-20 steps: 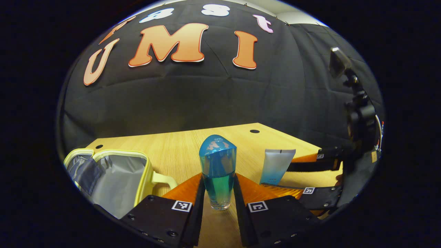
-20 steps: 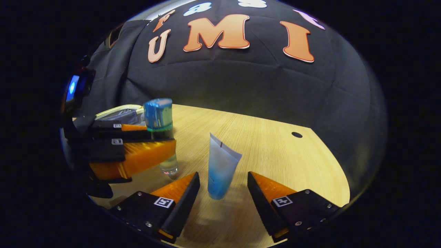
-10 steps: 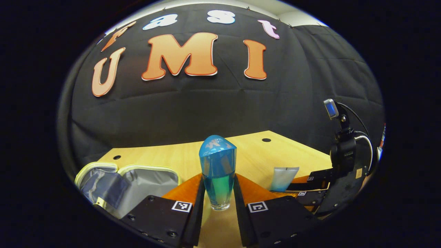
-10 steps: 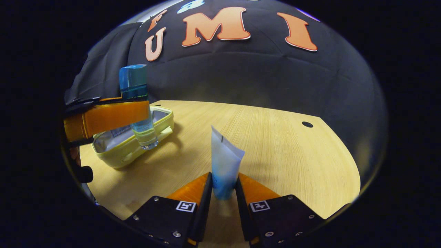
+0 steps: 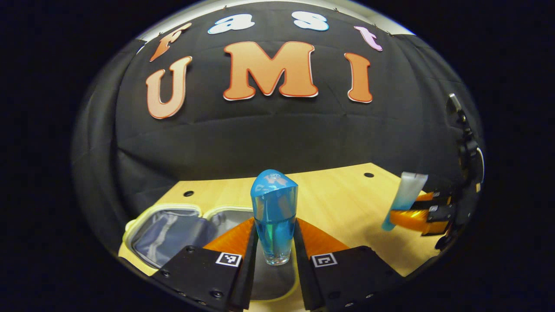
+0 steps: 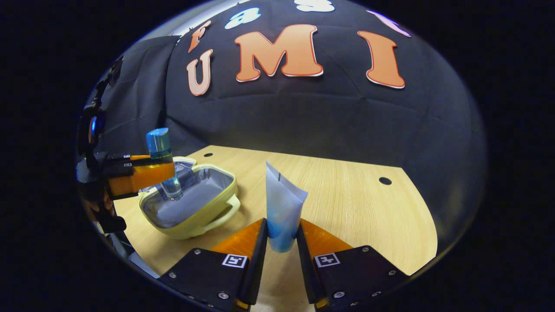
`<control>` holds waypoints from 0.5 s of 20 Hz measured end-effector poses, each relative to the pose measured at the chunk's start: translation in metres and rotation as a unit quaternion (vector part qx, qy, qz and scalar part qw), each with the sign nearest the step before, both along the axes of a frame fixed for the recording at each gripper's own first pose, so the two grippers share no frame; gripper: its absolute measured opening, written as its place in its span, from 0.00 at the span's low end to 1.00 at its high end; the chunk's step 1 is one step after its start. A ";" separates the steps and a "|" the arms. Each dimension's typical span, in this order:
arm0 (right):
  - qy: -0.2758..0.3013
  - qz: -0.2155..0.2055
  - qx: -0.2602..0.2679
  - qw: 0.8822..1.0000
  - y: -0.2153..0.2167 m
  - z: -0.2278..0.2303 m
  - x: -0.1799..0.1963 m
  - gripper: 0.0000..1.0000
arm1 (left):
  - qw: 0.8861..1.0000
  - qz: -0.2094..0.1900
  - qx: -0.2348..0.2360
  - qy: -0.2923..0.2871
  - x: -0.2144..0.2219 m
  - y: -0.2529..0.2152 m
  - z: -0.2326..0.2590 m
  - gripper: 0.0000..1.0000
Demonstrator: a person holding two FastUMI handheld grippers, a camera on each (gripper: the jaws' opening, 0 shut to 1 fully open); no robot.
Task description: First open the suitcase, pack the skin care products into it, and then close the suitcase.
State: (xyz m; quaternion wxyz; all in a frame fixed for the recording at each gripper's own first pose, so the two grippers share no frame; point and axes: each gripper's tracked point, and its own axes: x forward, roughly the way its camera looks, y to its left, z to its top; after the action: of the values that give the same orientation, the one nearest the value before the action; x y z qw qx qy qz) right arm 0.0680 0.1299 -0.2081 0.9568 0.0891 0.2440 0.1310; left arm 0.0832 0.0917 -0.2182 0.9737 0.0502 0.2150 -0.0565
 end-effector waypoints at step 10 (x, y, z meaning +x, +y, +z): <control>-0.041 0.057 0.011 0.997 0.068 0.077 0.002 0.42 | 0.998 0.034 0.012 0.048 -0.005 0.107 -0.003 0.44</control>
State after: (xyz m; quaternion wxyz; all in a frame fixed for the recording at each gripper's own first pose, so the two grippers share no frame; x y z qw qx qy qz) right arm 0.0697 0.1982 -0.1309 0.9559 0.0801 0.2076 0.1919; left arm 0.0784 0.1990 -0.2212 0.9630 0.0518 0.2636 -0.0229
